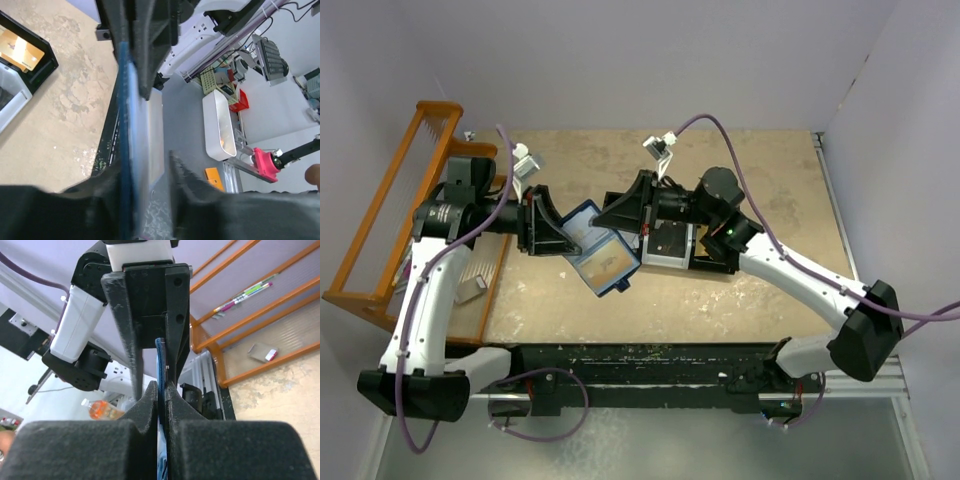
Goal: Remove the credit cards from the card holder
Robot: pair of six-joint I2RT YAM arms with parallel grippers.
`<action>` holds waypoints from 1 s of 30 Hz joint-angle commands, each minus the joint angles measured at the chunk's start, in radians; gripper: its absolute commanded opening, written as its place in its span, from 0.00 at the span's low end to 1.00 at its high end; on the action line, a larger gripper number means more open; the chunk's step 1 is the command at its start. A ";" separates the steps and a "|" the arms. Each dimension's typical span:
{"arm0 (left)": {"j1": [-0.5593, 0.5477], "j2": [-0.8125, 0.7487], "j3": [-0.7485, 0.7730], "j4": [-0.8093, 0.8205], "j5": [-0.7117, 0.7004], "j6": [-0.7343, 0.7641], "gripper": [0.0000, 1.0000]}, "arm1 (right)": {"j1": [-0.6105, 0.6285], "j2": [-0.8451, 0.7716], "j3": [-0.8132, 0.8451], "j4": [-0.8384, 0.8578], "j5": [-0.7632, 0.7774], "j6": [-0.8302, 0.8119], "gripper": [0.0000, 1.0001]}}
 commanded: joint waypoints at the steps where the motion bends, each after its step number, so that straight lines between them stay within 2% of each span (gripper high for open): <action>1: 0.003 -0.052 -0.011 0.127 0.041 -0.105 0.51 | 0.007 0.009 0.105 0.037 -0.109 0.022 0.00; 2: 0.003 -0.048 0.000 0.081 0.044 -0.055 0.57 | 0.007 0.019 0.134 -0.023 -0.147 -0.012 0.00; 4: 0.003 -0.030 0.032 -0.025 0.041 0.058 0.62 | 0.007 0.040 0.206 -0.184 -0.207 -0.109 0.00; 6: 0.003 -0.004 0.057 -0.133 0.038 0.167 0.63 | 0.007 0.053 0.280 -0.350 -0.221 -0.224 0.00; 12: 0.002 0.096 0.092 -0.425 0.066 0.470 0.58 | 0.010 0.112 0.449 -0.632 -0.287 -0.405 0.00; 17: 0.000 0.107 0.095 -0.449 0.119 0.486 0.60 | 0.025 0.176 0.541 -0.819 -0.298 -0.512 0.00; 22: -0.001 0.108 0.105 -0.444 0.122 0.481 0.62 | 0.033 0.210 0.597 -0.894 -0.309 -0.567 0.00; 25: 0.000 0.103 0.099 -0.428 0.093 0.469 0.52 | 0.033 0.226 0.620 -0.919 -0.311 -0.580 0.00; 28: 0.000 0.097 0.075 -0.359 0.062 0.393 0.29 | 0.034 0.239 0.642 -0.939 -0.310 -0.590 0.00; 30: 0.000 0.093 0.067 -0.327 0.038 0.362 0.17 | 0.034 0.243 0.645 -0.926 -0.307 -0.572 0.00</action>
